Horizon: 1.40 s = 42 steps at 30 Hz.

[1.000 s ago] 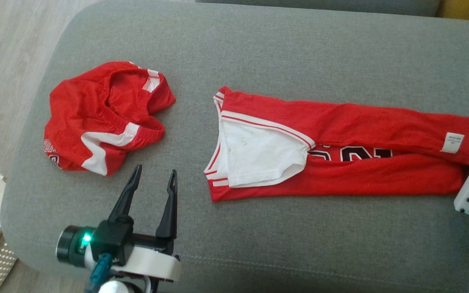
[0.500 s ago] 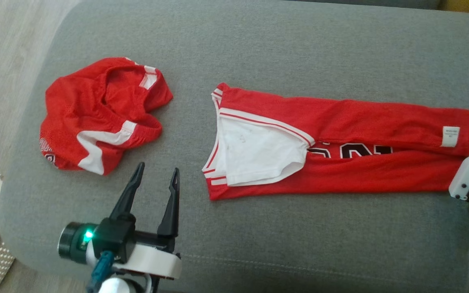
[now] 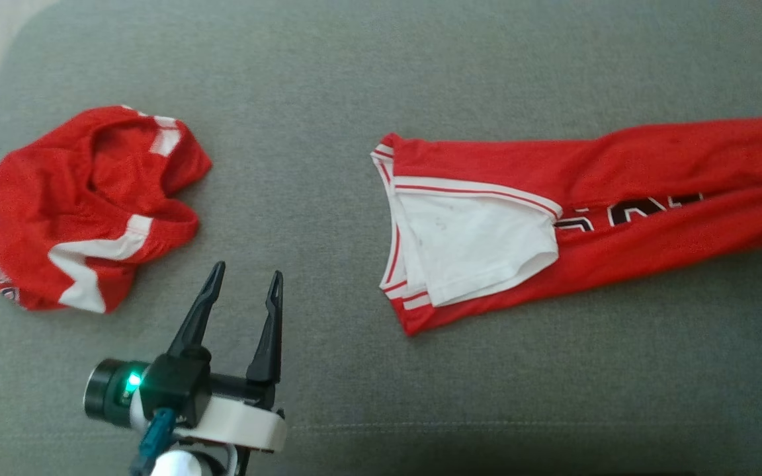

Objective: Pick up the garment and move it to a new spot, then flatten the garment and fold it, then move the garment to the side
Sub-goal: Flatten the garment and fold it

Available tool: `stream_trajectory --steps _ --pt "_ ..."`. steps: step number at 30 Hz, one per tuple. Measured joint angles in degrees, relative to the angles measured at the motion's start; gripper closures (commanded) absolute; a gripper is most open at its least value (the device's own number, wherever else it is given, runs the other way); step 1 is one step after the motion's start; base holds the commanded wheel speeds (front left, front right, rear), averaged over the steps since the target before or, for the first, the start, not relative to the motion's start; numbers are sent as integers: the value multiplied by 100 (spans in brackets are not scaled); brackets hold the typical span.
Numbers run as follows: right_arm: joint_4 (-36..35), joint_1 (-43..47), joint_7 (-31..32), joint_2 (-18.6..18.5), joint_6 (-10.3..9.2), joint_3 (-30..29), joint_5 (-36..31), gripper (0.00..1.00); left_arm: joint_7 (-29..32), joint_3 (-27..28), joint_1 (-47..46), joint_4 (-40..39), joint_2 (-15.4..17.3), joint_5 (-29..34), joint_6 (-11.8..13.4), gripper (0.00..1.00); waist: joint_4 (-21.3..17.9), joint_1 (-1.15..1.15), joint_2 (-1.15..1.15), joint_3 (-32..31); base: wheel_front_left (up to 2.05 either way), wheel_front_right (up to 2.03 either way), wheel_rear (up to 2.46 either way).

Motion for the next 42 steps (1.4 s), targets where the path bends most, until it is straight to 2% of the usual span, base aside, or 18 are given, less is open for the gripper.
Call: stream_trajectory --steps 3,7,13,18,22,26,30,35,42 --pt "-376 7 87 115 -1 467 423 100 0 16 -65 8 -10 40 -41 0 -97 0 0 107 0 0 0" --pt "-1318 210 414 301 0 1273 1027 100 0 23 -172 76 -53 89 -91 0 -144 0 0 160 0 0 0" --pt "-2993 1182 993 396 -1 2100 1667 100 0 31 -176 223 -75 90 -145 0 -20 0 0 48 0 0 0" --pt "-3805 1669 1120 781 -1 2721 2197 100 0 56 -177 289 -83 91 -199 0 135 0 0 -12 0 0 0" --pt "-3852 1738 1111 884 -1 3190 2499 100 0 54 -176 350 -149 89 -249 0 258 0 0 -52 0 0 0" --pt "-3654 1744 1007 905 -1 3412 2619 100 0 23 -176 392 -210 88 -298 0 415 0 0 -82 0 0 0" --pt "-3479 1743 873 911 -1 3599 3179 100 0 23 -176 465 -249 83 -341 0 596 0 0 -93 0 0 0" --pt "-3203 1757 808 913 -2 3872 3567 100 0 21 -175 554 -333 81 -356 0 810 0 0 -86 0 0 0" --pt "-2775 1778 810 915 -2 4217 3795 100 0 5 -175 578 -396 82 -394 0 1022 0 0 -66 0 0 0"
